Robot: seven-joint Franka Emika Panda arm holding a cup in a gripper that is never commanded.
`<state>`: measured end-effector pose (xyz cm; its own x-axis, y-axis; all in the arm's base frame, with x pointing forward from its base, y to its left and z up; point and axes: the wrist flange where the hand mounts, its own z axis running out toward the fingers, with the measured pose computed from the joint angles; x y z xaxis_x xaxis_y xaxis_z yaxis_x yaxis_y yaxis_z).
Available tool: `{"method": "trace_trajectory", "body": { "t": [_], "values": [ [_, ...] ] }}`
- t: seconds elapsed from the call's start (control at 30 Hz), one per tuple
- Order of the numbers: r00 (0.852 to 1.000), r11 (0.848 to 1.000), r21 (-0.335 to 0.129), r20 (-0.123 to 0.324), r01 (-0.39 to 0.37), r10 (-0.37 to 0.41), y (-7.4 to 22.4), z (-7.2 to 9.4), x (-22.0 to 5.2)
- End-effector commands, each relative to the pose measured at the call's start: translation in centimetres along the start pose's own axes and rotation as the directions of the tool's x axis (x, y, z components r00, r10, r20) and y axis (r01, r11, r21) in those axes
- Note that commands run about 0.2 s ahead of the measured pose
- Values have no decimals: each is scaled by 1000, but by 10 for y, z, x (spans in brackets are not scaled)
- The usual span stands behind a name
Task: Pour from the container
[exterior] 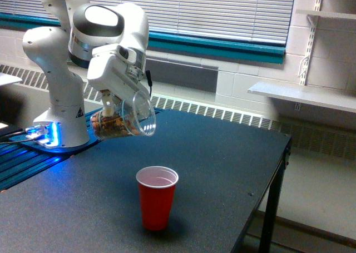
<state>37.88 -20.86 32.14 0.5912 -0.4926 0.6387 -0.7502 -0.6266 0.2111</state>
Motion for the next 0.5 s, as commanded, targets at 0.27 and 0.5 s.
{"method": "trace_trajectory", "body": {
  "t": [0.27,0.5],
  "values": [
    [998,997,-45,33,57,-55,-6,9,-9],
    [995,993,-71,52,91,-88,-12,15,-9]
  ]
}}
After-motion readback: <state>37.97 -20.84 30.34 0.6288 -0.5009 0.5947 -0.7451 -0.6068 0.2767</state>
